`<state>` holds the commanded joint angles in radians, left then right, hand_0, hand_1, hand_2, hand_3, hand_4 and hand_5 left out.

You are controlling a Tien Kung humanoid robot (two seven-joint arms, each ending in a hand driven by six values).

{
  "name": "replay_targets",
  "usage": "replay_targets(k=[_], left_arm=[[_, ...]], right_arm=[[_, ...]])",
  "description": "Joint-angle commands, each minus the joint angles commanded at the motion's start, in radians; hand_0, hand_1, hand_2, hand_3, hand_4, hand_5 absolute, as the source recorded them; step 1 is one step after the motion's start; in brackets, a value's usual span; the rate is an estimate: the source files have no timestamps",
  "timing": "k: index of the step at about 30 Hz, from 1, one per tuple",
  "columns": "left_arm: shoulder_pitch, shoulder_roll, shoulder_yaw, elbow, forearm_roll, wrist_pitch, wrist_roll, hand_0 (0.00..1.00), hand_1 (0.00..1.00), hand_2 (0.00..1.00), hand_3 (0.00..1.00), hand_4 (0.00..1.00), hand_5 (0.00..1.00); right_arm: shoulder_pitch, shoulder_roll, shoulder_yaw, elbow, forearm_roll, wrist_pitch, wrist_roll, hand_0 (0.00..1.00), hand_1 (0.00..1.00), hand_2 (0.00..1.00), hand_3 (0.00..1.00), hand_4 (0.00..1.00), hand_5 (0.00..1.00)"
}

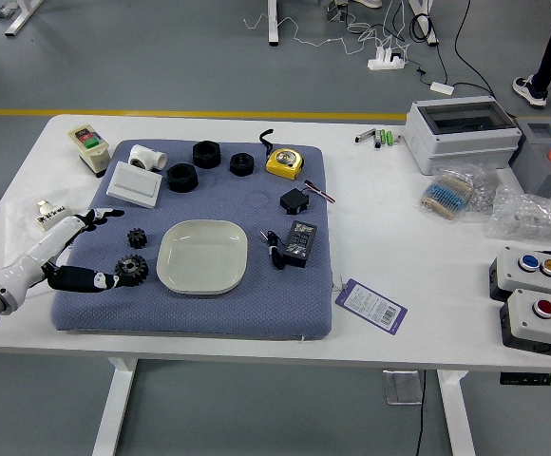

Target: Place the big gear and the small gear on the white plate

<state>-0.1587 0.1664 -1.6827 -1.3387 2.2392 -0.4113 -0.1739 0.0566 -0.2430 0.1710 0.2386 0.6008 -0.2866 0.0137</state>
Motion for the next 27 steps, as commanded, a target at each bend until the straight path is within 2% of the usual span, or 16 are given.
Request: replay_targets(k=[3,6,7,12,27], left_arm=[[-0.007,0.003,0.008,0.012,0.030,0.007,-0.004,0.823,0.799,0.854,0.834,0.916,0.088],[-0.028,0.013,0.032,0.043,0.030,0.020,-0.013,0.823,0.799,0.854,0.834,0.916,0.088],[-0.034,0.016,0.039,0.050,0.030,0.024,-0.015,0.794,0.769,0.833,0.825,0.880,0.074],[-0.057,0.023,0.071,0.077,0.030,0.041,-0.019,0.794,0.769,0.833,0.825,0.880,0.074],[-0.094,0.019,0.138,0.149,0.030,0.066,-0.024,0.765,0.757,0.806,0.815,0.836,0.044]], right_arm=[[0.000,0.000,-0.001,0.000,0.000,0.000,0.000,0.665,0.671,0.742,0.569,0.790,0.681],[-0.001,0.000,-0.002,0.000,0.000,0.000,0.000,0.665,0.671,0.742,0.569,0.790,0.681],[-0.001,0.000,-0.002,0.000,0.000,0.000,0.000,0.665,0.671,0.742,0.569,0.790,0.680],[-0.003,0.000,-0.004,0.000,0.001,0.000,0.000,0.665,0.671,0.742,0.569,0.790,0.680],[-0.010,0.000,-0.016,0.001,0.005,-0.001,0.000,0.666,0.671,0.742,0.568,0.793,0.682]])
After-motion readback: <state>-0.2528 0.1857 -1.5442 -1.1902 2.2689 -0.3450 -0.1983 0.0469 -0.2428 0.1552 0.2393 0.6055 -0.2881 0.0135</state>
